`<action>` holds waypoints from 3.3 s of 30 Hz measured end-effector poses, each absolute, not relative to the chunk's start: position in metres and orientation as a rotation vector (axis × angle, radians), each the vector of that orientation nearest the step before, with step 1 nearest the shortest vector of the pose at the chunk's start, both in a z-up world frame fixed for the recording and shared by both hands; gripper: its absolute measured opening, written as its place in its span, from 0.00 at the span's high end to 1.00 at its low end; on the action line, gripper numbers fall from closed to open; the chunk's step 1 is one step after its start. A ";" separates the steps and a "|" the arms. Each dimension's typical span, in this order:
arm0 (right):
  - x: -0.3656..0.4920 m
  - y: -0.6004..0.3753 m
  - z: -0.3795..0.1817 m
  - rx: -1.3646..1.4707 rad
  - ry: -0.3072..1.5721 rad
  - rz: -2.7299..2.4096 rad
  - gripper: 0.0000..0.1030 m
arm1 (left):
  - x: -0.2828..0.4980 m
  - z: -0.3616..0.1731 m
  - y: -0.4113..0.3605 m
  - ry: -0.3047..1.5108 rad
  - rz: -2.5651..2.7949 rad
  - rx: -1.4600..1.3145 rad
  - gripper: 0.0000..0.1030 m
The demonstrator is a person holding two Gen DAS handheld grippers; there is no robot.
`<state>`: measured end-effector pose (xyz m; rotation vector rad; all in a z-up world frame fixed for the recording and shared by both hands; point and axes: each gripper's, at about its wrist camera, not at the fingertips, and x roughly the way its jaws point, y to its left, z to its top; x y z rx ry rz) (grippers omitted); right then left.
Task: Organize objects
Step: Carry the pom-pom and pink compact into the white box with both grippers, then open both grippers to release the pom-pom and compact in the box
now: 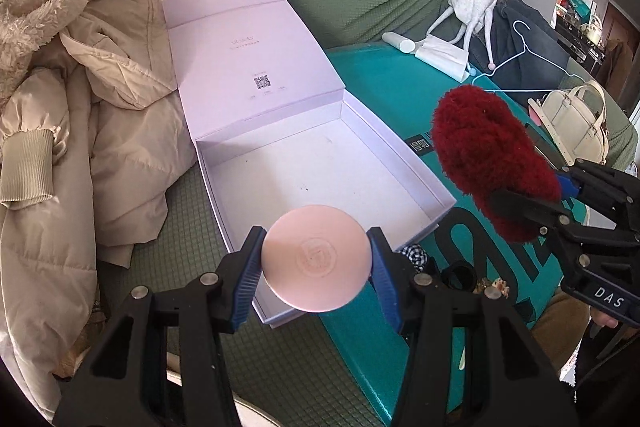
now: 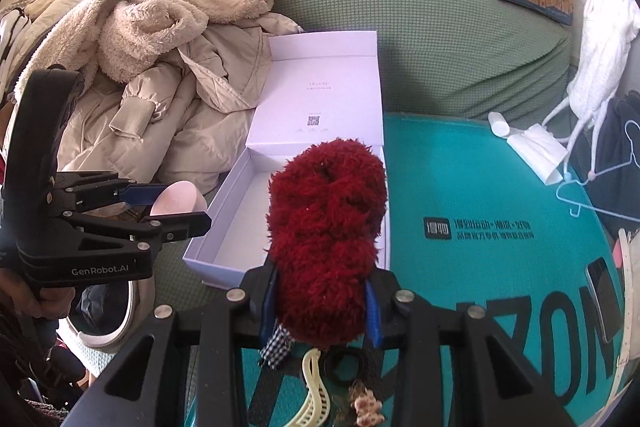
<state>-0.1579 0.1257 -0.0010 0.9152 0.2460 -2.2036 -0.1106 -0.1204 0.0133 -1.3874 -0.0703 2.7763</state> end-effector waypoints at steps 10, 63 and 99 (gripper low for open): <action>-0.185 0.089 -0.005 0.901 0.287 -2.183 0.67 | -0.160 -0.001 -0.149 -0.069 2.784 -1.411 0.52; -0.307 0.025 -0.103 1.136 0.386 -2.077 0.57 | -0.309 -0.129 -0.151 -0.056 2.703 -1.705 0.51; -0.251 0.074 -0.014 0.991 0.385 -2.206 0.50 | -0.219 -0.002 -0.111 -0.017 2.875 -1.490 0.42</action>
